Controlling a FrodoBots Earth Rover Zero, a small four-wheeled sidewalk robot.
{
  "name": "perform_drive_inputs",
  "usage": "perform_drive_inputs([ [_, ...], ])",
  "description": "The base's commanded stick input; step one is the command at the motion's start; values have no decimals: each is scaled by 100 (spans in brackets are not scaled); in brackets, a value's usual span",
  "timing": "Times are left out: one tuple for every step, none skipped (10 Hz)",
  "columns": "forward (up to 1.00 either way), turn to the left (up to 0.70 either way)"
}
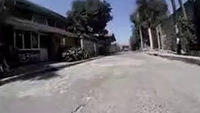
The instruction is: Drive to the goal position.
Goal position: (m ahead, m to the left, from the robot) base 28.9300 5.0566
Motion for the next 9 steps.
perform_drive_inputs([
  [100,-38],
  [100,-38],
  [100,-38],
  [100,-38],
  [100,-5],
  [100,2],
  [100,2],
  [100,2],
  [100,2],
])
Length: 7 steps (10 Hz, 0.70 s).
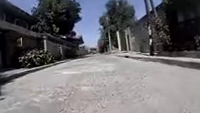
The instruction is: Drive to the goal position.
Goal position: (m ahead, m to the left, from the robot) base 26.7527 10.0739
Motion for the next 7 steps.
perform_drive_inputs([
  [100,2],
  [100,2],
  [100,1],
  [100,-7],
  [100,-19],
  [100,-22],
  [100,-22],
])
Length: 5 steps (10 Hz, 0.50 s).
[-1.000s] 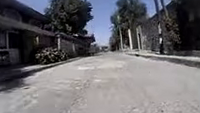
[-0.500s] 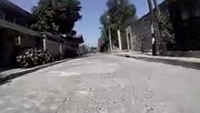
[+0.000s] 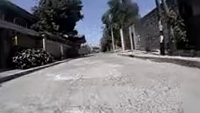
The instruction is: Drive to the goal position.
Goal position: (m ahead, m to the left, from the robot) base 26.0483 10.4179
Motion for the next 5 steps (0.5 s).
perform_drive_inputs([
  [100,-22],
  [100,-22],
  [100,-27],
  [100,-20],
  [100,-8],
])
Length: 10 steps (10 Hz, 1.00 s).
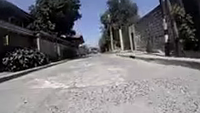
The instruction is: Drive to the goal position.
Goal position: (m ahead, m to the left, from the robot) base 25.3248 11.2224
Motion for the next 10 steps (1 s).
perform_drive_inputs([
  [100,1],
  [100,2],
  [100,2],
  [100,2],
  [100,2],
  [100,2],
  [100,2],
  [100,2],
  [100,2],
  [100,2],
])
